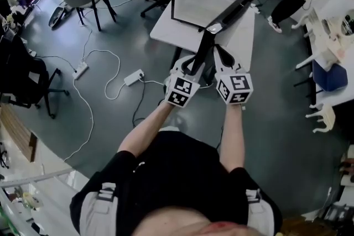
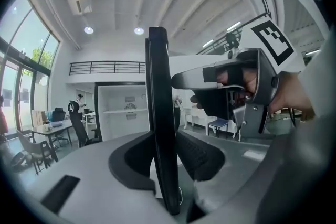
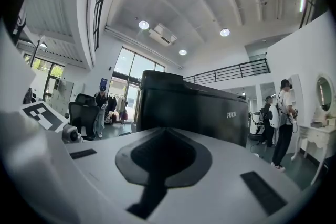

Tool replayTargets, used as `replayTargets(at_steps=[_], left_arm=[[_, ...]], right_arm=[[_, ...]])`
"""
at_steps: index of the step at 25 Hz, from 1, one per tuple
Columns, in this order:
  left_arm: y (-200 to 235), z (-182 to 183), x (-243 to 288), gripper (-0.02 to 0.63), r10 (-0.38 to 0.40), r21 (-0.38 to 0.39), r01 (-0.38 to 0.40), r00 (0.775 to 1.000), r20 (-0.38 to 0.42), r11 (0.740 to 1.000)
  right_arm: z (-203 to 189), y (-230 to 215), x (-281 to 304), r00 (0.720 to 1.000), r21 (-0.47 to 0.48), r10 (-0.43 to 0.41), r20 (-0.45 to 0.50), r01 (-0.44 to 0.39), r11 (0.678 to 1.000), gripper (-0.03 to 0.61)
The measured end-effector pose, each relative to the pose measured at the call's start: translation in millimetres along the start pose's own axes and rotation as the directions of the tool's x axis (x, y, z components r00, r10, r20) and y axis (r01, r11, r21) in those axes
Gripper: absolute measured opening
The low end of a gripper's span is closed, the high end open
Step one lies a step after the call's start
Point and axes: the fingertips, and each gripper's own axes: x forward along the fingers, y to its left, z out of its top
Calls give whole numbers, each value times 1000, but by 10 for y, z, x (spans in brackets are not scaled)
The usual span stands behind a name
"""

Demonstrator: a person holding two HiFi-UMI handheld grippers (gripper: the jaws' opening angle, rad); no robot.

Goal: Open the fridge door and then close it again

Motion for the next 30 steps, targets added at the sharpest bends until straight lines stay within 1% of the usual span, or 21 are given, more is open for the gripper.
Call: replayTargets(at_steps=[5,8,11,15,20,23,25,27,30], left_arm=[[226,-70,44,107,4,-10,-4,1000,4,1000],[480,-77,72,109,15,-48,-14,1000,21,999],[889,-76,152,115,11,-86,-8,999,37,996],[1513,-83,330,124,-29,-90,35,998,60,995],[2338,-71,670,138,-115,-99,121,991,66,988],[2739,-52,927,144,-178,-97,183,983,52,978],[2932,-27,1118,146,-241,-92,245,969,50,965],[3124,13,1301,146,-300,-82,304,953,50,949],[3380,46,1560,149,-353,-63,354,935,31,933]], right_arm=[[-47,123,206,999,-3,40,0,-40,999,-6],[-55,195,437,997,-13,72,6,-72,997,-6],[-4,292,799,996,-33,88,15,-87,996,-6],[29,373,1400,995,-30,87,37,-86,996,-6],[30,382,2237,998,-41,61,33,-59,997,-6],[21,318,2678,1000,-38,21,11,-20,999,-6],[36,224,2907,1000,-30,-13,7,14,999,-6],[65,120,3135,998,-13,-52,23,52,999,-6],[67,-19,3451,994,-2,-103,33,103,995,-6]])
